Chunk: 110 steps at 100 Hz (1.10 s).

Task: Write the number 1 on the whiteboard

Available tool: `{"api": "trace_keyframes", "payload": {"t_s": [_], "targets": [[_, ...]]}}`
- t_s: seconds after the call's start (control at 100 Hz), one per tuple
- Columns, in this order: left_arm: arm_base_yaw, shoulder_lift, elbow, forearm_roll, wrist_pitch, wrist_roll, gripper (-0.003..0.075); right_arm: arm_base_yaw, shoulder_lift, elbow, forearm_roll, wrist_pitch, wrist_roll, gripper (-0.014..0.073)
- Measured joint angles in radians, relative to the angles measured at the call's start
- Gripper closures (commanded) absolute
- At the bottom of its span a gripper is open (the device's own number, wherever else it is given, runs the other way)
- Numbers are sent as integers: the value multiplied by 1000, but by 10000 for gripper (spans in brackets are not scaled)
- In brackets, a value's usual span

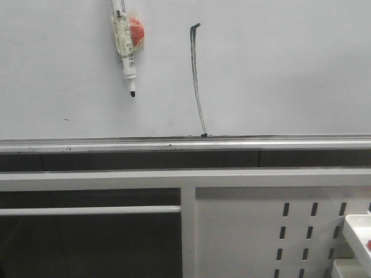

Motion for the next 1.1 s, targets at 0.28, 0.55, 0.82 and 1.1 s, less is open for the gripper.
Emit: {"api": "trace_keyframes", "payload": {"t_s": [0.28, 0.55, 0.82, 1.1], "targets": [[0, 0, 0, -2, 0, -2, 740, 0, 0, 0, 0, 0, 0, 648], [0, 0, 0, -2, 0, -2, 740, 0, 0, 0, 0, 0, 0, 648], [0, 0, 0, -2, 1, -2, 740, 0, 0, 0, 0, 0, 0, 648], [0, 0, 0, -4, 1, -2, 740, -75, 20, 169, -417, -129, 622, 648]]}}
